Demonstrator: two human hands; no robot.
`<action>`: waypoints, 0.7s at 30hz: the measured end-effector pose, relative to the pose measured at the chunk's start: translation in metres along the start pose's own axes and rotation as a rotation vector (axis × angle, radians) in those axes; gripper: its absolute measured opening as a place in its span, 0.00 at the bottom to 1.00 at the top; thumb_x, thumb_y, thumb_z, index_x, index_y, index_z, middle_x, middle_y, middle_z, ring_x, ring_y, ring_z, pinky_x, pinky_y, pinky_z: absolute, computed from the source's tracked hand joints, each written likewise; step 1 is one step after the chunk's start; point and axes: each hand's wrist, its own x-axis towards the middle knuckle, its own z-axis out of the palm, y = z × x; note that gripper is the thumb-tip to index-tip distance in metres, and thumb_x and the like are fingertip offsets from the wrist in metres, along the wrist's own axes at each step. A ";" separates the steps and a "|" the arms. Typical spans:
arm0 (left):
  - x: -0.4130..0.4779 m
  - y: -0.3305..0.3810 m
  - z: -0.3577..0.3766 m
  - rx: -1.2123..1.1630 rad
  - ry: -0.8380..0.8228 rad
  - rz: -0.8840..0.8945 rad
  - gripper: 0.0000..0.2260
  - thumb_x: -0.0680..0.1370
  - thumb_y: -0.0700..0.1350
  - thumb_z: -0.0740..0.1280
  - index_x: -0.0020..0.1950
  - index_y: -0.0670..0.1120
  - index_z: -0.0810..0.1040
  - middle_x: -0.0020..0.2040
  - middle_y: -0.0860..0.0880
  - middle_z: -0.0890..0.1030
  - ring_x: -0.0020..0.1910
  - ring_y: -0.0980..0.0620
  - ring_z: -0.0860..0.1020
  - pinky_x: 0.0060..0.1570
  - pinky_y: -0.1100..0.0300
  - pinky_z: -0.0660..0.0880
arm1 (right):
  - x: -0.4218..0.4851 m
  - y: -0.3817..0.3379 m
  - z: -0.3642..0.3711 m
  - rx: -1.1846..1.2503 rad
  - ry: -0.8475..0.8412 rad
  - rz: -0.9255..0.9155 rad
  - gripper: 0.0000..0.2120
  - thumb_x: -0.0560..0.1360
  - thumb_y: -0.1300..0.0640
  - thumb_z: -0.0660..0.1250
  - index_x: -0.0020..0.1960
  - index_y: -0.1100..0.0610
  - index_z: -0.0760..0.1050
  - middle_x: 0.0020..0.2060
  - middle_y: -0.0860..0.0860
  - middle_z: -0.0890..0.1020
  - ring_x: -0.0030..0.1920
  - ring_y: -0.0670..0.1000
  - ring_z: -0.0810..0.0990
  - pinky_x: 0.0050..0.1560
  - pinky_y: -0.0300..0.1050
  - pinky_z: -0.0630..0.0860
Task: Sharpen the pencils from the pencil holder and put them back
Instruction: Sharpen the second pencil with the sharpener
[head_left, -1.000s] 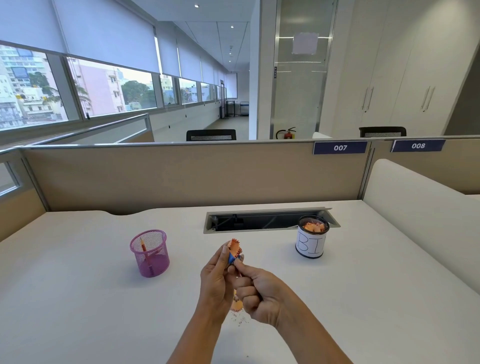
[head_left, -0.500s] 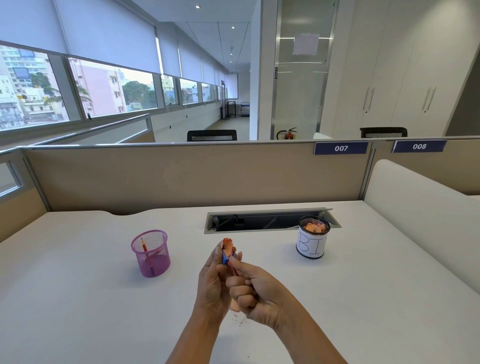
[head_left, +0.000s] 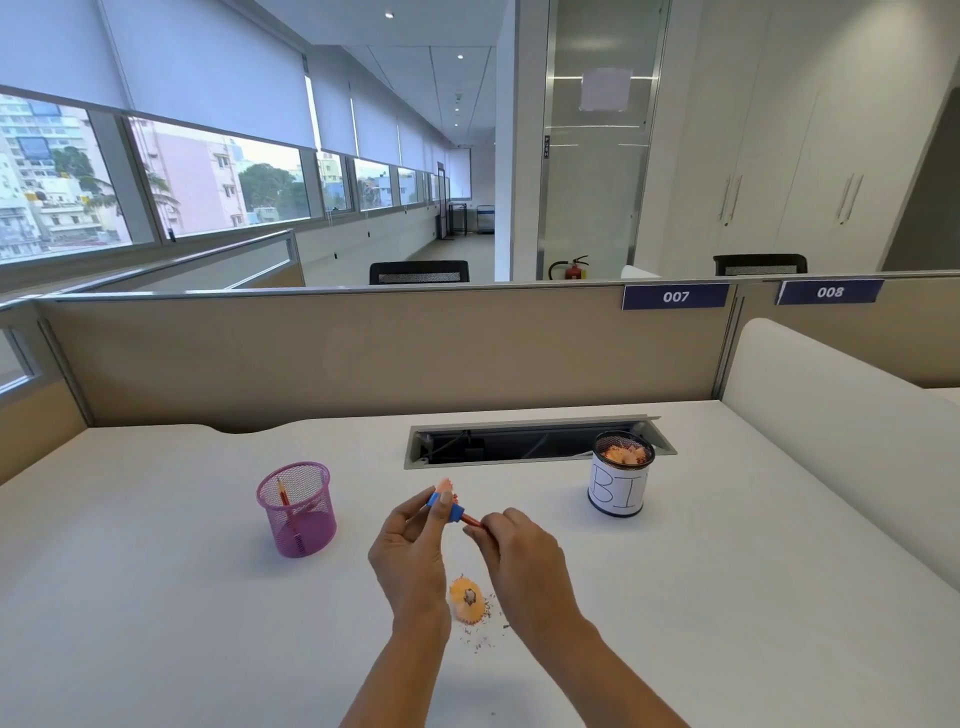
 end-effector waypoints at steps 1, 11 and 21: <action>-0.001 0.001 0.002 0.022 0.013 0.018 0.04 0.71 0.42 0.69 0.44 0.49 0.78 0.42 0.49 0.82 0.43 0.57 0.79 0.45 0.68 0.69 | -0.001 0.000 0.001 -0.026 0.016 0.005 0.30 0.81 0.44 0.42 0.39 0.53 0.79 0.29 0.46 0.78 0.27 0.44 0.65 0.25 0.25 0.48; 0.006 0.001 0.002 0.005 -0.153 0.022 0.07 0.75 0.42 0.64 0.47 0.52 0.80 0.39 0.57 0.84 0.47 0.50 0.81 0.48 0.64 0.74 | 0.003 -0.013 0.004 0.208 -0.136 0.158 0.20 0.80 0.43 0.44 0.44 0.53 0.69 0.29 0.45 0.69 0.27 0.44 0.65 0.28 0.32 0.59; 0.010 0.012 0.006 -0.343 -0.305 -0.325 0.09 0.78 0.41 0.59 0.47 0.46 0.79 0.36 0.50 0.85 0.36 0.54 0.83 0.43 0.61 0.79 | 0.009 -0.026 -0.036 1.395 -0.548 0.809 0.20 0.81 0.50 0.55 0.33 0.56 0.68 0.17 0.45 0.63 0.16 0.41 0.57 0.14 0.32 0.55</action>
